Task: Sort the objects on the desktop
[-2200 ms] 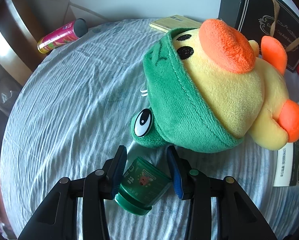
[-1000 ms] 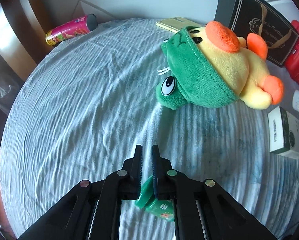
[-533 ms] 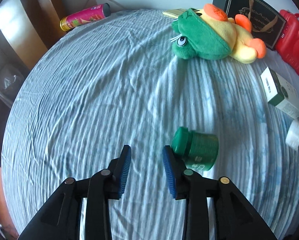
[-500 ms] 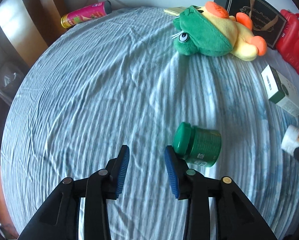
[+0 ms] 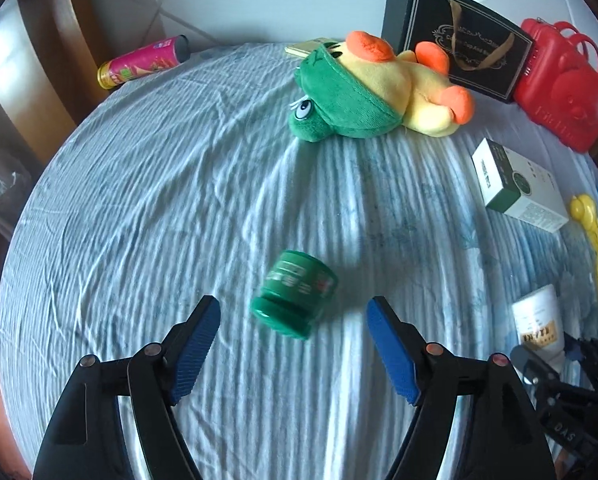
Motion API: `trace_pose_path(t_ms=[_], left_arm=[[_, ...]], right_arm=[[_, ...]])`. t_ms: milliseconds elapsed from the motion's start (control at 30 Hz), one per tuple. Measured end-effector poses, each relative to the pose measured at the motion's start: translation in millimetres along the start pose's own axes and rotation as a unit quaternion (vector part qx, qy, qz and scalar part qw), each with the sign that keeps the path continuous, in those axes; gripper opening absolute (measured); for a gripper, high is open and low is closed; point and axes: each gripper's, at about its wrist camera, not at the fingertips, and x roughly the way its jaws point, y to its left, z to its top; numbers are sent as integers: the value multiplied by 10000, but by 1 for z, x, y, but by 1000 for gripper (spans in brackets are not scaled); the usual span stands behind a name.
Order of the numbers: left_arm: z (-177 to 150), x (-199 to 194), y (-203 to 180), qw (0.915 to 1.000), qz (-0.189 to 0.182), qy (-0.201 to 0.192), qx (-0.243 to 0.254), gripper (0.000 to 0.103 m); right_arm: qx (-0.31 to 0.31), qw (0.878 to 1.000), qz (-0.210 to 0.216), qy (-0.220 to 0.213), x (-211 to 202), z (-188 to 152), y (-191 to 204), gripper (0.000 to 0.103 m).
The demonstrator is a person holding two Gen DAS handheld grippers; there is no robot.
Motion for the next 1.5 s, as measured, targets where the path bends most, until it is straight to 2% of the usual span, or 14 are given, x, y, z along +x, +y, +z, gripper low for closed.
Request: trace_pose_path(t_ms=[33,100,133,233,500,767,800,900,933,1067,1167,1233,1300,1500], left_arm=[[0,7,-4,9999,79,95,41,76],[-2,21,-8,9993,198,295,75,73],[-4,27,-8,9989,235,400,67,57],[-9,29,-2,9994,80,319,-49,36],[-10,29,-6,9997,10,183,149,2],[-8,20,-4,9997,52,114,195,4],[-6,16,-2,9998,59,96,190,8],[1,3,4,9997,124,-55,183,59],[3,-5,6,9994,218,-199,181,69],[11,-7,17,9988,295,-327,216,75],[11,17,18,9988,426,-58,251,74],[8,28,19,9990,396,21,212,41],[3,33,19,9992,340,-13,187,41],[-9,45,15,9991,310,-80,263,41]], right_arm=[[-3,10000,-12,2,0,0,0,74],[7,10000,-18,-8,-1,0,-2,78],[15,10000,-19,-14,-2,0,-3,77],[36,10000,-25,-33,-4,-1,-5,78],[95,9998,-71,-145,-6,0,-7,87],[-79,9999,-112,73,2,-5,3,84],[-107,9998,-129,75,2,-6,4,84],[-65,10000,-55,37,-1,-6,3,84],[-58,10000,-61,35,-1,-5,2,84],[-58,10000,-54,45,2,-4,2,84],[-189,9996,-190,34,5,-4,7,84],[-277,9992,-274,47,7,-3,11,82],[-351,9987,-357,29,7,-2,14,72],[-339,9986,-409,15,9,2,17,70]])
